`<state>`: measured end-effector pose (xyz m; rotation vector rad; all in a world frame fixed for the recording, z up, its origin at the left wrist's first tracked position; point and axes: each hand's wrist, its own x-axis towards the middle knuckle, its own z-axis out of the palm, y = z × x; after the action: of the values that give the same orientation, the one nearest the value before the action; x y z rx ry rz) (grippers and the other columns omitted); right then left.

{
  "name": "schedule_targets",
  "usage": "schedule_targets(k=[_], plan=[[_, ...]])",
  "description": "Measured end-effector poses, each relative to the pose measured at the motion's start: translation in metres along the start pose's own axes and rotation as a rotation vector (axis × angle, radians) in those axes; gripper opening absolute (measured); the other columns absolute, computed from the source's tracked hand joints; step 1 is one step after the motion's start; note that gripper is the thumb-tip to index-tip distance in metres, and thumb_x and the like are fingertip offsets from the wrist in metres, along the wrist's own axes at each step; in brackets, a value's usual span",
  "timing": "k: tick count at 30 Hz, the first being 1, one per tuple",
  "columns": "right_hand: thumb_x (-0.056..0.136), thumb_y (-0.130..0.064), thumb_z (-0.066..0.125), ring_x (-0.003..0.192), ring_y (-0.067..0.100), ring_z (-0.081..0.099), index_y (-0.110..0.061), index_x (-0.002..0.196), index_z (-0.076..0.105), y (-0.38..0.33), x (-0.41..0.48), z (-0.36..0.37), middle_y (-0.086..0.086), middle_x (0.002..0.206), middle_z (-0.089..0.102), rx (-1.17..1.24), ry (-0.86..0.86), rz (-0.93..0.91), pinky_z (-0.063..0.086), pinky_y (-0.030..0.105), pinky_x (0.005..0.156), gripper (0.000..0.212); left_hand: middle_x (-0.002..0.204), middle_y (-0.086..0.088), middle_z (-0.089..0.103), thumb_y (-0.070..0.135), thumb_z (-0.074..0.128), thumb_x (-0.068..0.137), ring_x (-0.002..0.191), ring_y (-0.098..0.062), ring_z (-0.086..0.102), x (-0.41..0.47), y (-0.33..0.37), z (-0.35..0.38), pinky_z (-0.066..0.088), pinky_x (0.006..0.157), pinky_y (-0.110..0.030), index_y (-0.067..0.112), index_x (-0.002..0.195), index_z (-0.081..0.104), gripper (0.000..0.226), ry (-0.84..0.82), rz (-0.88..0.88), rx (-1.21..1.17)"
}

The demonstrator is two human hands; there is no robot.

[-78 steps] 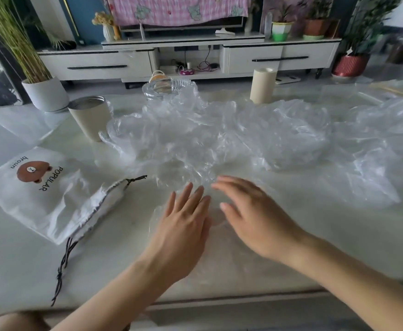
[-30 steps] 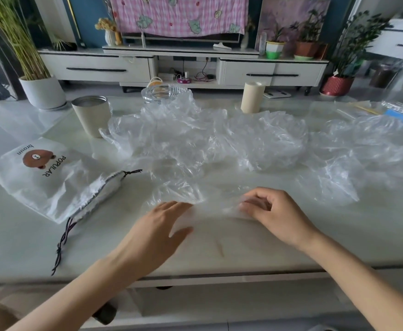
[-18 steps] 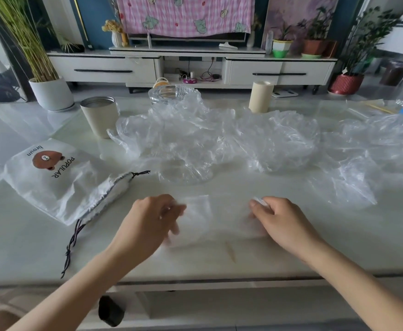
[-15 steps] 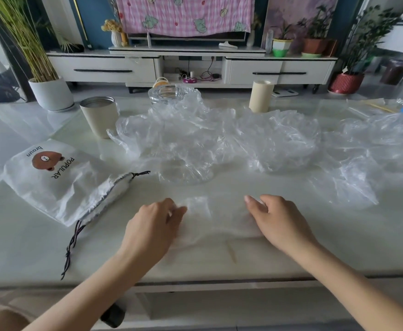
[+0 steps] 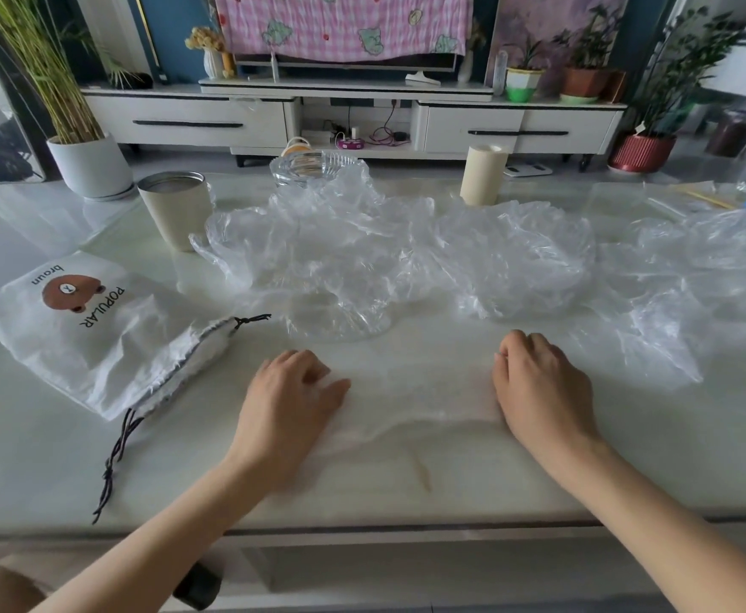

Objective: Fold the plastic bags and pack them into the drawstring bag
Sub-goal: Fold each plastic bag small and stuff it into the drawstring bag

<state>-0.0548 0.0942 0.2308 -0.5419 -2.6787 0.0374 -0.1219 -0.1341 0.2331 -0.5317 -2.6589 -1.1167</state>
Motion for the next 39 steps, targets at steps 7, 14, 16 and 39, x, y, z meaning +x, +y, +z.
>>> schedule_targets(k=[7, 14, 16, 39], plan=[[0.084, -0.009, 0.066, 0.093, 0.015, 0.059, -0.012, 0.111, 0.058, -0.003, 0.017, -0.043, 0.002, 0.105, 0.063, 0.907, -0.223, 0.099, 0.045, 0.021, 0.084, 0.029, 0.053, 0.009, 0.059, 0.01, 0.073, 0.076, 0.037, -0.005, 0.045, 0.006, 0.028, -0.026, 0.035, 0.036, -0.015, 0.014, 0.083, 0.056, 0.019, -0.319, -0.384, -0.711], [0.068, -0.041, 0.078, 0.102, -0.001, 0.059, -0.029, 0.116, 0.055, -0.037, -0.007, -0.056, -0.011, 0.109, 0.063, 1.09, -0.983, -0.091, 0.046, 0.019, 0.091, 0.055, 0.053, 0.012, 0.057, 0.016, 0.075, 0.073, 0.044, -0.002, 0.048, 0.001, 0.049, -0.032, 0.039, 0.044, -0.013, 0.017, 0.087, 0.065, 0.017, -0.628, -0.194, -0.524], [0.075, -0.028, 0.076, 0.074, 0.004, 0.059, -0.016, 0.091, 0.062, -0.043, -0.007, -0.054, -0.006, 0.08, 0.063, 1.113, -0.967, -0.087, 0.048, 0.018, 0.069, 0.024, 0.056, 0.012, 0.061, 0.018, 0.075, 0.075, 0.045, -0.001, 0.048, 0.004, 0.051, -0.032, 0.038, 0.044, -0.013, 0.022, 0.083, 0.066, 0.012, -0.613, -0.162, -0.448], [0.066, -0.024, 0.069, 0.071, 0.012, 0.064, -0.007, 0.092, 0.062, -0.02, -0.004, -0.053, 0.005, 0.083, 0.068, 1.546, -0.555, 0.438, 0.052, 0.02, 0.058, 0.031, 0.046, 0.005, 0.058, 0.014, 0.059, 0.089, 0.038, -0.005, 0.052, 0.009, 0.055, -0.021, 0.046, 0.043, -0.016, 0.007, 0.07, 0.054, 0.021, -0.426, -0.448, -0.815]])
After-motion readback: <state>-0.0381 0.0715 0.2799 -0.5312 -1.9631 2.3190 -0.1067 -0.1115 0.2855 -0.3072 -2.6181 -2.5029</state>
